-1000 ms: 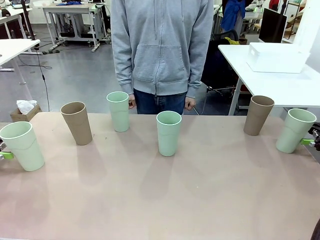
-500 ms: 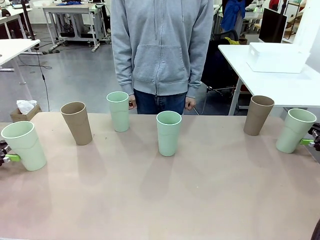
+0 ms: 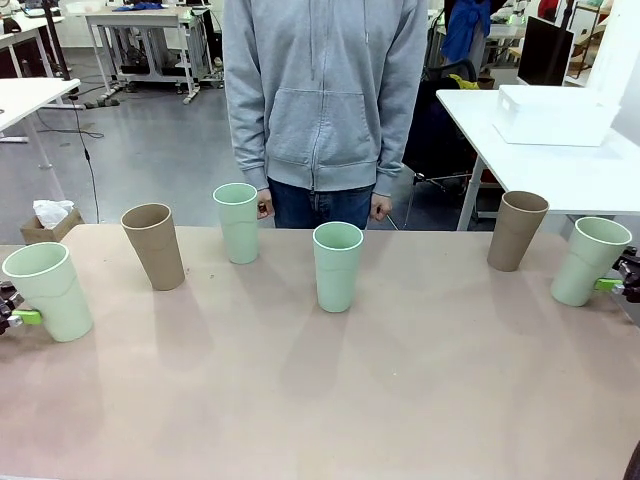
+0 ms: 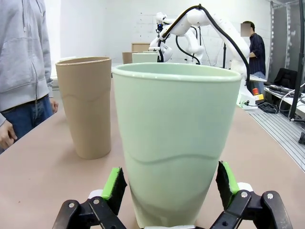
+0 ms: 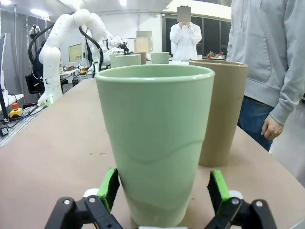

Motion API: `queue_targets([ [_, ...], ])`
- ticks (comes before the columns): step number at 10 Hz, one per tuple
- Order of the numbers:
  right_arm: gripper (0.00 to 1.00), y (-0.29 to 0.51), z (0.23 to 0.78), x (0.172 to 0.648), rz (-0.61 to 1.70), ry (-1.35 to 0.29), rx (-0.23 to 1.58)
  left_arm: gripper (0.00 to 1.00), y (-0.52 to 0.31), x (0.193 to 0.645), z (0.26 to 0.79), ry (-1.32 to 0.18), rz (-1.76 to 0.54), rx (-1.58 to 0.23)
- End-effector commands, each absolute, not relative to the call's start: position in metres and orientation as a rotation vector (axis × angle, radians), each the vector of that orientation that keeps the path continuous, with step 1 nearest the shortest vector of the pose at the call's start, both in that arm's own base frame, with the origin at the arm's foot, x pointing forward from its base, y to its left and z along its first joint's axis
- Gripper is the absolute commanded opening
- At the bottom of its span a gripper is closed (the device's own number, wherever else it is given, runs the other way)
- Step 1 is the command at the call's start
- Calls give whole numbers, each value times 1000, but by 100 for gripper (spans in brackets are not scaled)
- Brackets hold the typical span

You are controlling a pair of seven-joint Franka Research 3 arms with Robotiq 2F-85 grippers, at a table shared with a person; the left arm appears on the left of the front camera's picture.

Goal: Stack the cups and store them in the basket.
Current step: Pick up two Reusable plastic cups , one in each hand.

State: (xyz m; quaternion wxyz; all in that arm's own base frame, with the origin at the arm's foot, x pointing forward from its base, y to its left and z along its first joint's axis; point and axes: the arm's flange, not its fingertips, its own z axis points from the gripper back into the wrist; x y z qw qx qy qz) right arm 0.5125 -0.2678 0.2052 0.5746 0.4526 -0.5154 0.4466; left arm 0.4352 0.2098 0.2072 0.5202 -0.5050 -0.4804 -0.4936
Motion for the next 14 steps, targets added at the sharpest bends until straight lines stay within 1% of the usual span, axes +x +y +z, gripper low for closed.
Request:
queue_targets([
  [1,100,-258,214,510,992,-1205,1081,100,202,423,203,-1168,-1198,-1198],
  [6,100,-247,221,520,930,-1145,1152,100,193,424,204,-1199,-1136,-1203],
  [10,100,-238,221,518,957,-1071,1199,100,182,425,205,-1166,-1098,-1223],
  [14,100,-220,220,517,985,-1085,1191,100,177,428,204,-1181,-1060,-1234],
])
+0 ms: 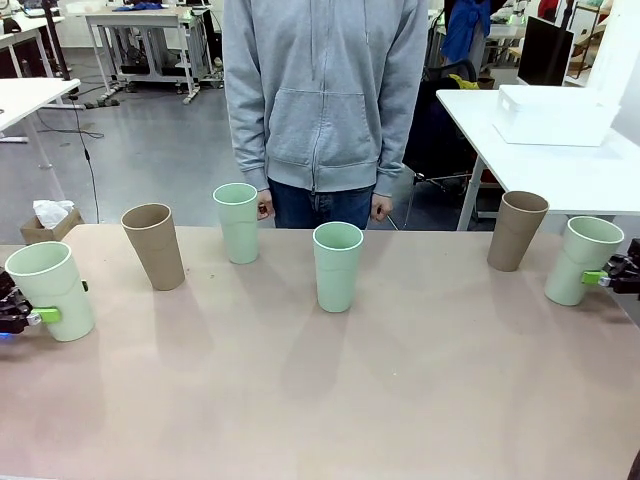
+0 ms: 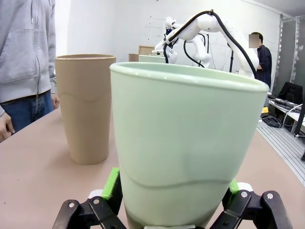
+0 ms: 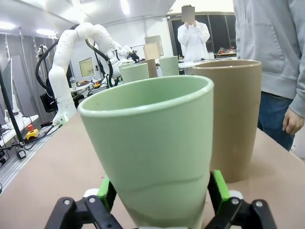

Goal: Stack the cups and store them in the basket.
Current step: Pick up two Reusable plastic cups , one in each hand.

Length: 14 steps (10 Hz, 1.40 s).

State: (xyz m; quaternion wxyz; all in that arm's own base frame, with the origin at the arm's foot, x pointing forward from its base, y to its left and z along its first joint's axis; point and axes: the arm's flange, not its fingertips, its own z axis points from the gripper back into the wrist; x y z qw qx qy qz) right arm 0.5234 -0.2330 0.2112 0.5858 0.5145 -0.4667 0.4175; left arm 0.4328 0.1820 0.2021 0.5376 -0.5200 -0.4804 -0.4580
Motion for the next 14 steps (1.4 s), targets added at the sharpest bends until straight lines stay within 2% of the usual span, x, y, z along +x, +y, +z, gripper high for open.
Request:
queue_targets([
  [1,100,-217,220,518,988,-1086,1187,100,176,429,203,-1183,-1056,-1238],
  [12,100,-196,218,516,1039,-1059,1224,100,169,428,206,-1207,-1040,-1257],
  [14,100,-199,217,516,1039,-1062,1225,100,175,432,203,-1153,-1080,-1265],
])
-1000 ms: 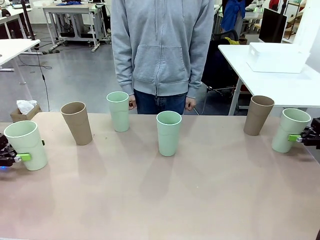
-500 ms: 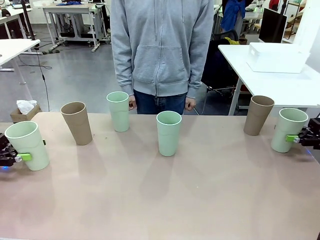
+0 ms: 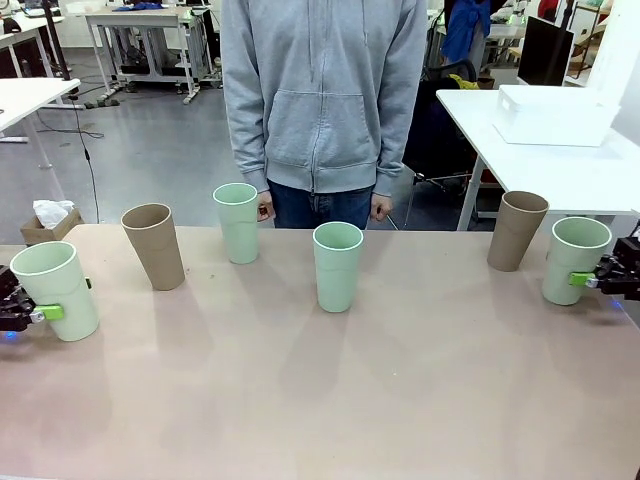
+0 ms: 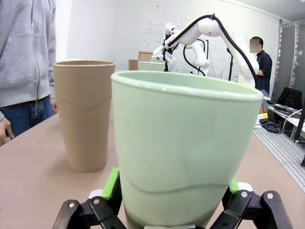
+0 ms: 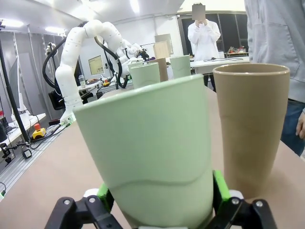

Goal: Stack the cups and store them in the basket.
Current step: Pick up two Reusable plastic cups , one in each hand.

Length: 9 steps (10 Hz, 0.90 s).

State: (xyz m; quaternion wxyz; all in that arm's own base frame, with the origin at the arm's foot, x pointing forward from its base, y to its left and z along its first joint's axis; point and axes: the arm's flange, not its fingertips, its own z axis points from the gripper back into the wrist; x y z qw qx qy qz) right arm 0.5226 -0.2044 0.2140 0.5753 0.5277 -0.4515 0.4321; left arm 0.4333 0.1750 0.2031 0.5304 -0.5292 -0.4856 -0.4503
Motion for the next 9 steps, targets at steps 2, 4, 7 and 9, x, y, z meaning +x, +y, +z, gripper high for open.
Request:
queue_targets([
  [2,100,-206,218,517,1028,-1076,1226,100,175,432,203,-1153,-1080,-1265],
  [4,100,-210,219,521,1023,-1083,1224,100,175,432,203,-1153,-1080,-1265],
  [7,94,-215,217,525,1016,-1107,1224,91,175,433,203,-1156,-1076,-1263],
  [9,74,-217,215,527,994,-1110,1222,73,176,433,203,-1169,-1074,-1258],
])
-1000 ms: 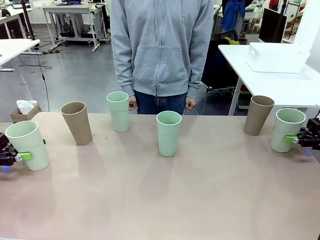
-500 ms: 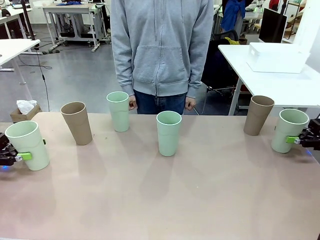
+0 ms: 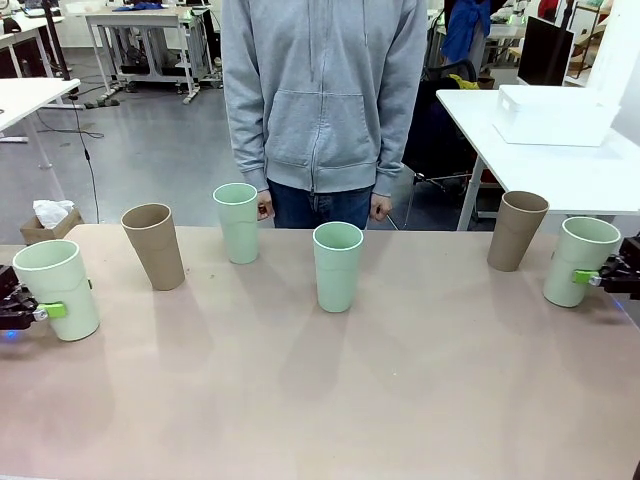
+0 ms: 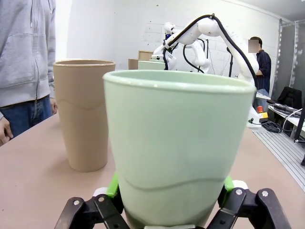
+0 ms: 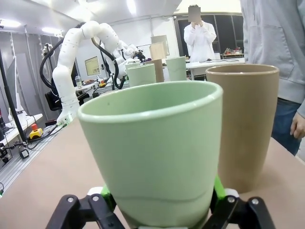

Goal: Stack the cups and store them in the basket.
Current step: Pick up two Reusable plastic cups , one in each hand.

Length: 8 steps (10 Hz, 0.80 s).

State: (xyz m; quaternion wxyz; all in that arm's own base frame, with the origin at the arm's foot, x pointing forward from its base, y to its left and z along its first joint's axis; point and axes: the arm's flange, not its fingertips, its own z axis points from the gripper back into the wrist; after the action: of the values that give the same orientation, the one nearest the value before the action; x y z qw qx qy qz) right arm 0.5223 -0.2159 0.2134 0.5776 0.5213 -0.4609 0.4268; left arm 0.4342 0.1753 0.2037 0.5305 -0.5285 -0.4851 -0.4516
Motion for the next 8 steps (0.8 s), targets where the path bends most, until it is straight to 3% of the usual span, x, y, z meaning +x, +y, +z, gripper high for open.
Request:
queue_targets([
  [1,60,-217,214,526,994,-1110,1222,62,176,433,204,-1172,-1072,-1253],
  [2,54,-219,214,524,993,-1111,1222,53,176,433,203,-1178,-1074,-1245],
  [3,40,-220,213,524,994,-1112,1224,43,176,433,204,-1190,-1084,-1232],
  [4,34,-221,212,525,999,-1120,1243,34,175,433,206,-1232,-1086,-1226],
  [5,34,-221,211,524,1066,-1076,1266,24,175,434,206,-1222,-1083,-1262],
  [8,34,-219,211,521,988,-1089,1224,24,176,435,204,-1167,-1080,-1254],
])
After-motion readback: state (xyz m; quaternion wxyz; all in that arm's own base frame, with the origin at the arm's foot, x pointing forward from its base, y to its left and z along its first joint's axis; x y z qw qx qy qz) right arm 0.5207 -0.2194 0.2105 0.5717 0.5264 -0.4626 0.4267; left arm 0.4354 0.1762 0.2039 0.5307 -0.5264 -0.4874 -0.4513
